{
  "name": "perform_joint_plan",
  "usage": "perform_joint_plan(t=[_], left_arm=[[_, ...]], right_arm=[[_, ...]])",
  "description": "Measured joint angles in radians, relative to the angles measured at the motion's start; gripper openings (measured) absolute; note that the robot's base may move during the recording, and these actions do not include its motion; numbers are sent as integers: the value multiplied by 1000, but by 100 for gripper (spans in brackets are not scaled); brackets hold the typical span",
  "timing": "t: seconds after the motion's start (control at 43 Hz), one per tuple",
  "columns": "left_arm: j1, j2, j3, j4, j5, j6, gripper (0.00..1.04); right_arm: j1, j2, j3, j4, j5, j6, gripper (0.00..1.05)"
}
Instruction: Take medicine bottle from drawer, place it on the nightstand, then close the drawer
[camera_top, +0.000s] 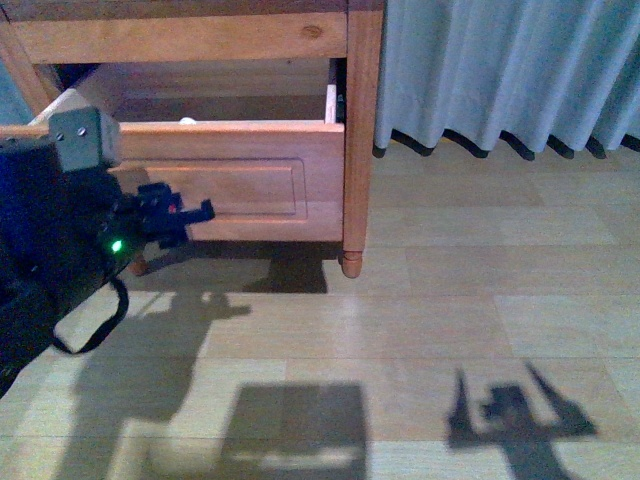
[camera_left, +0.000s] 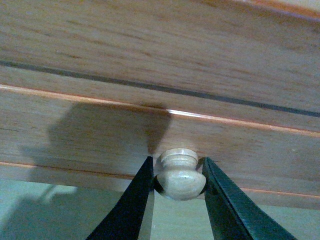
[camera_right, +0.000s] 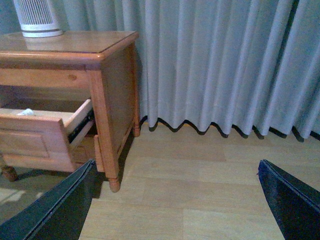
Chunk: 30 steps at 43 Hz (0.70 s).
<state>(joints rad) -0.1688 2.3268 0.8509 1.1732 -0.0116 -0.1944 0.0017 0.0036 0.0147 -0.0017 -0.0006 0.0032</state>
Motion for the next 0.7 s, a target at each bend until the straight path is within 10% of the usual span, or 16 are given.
perform_joint_plan(t=[0.209, 0.558, 0.698], left_arm=[[-22, -91, -285, 150, 10, -35, 26], [-26, -418, -499, -23, 70, -137, 89], [39, -624, -507, -199, 136, -137, 99]], right_arm=[[0, 0, 0, 0, 0, 0, 98], [0, 0, 0, 0, 0, 0, 98], [0, 0, 0, 0, 0, 0, 98]])
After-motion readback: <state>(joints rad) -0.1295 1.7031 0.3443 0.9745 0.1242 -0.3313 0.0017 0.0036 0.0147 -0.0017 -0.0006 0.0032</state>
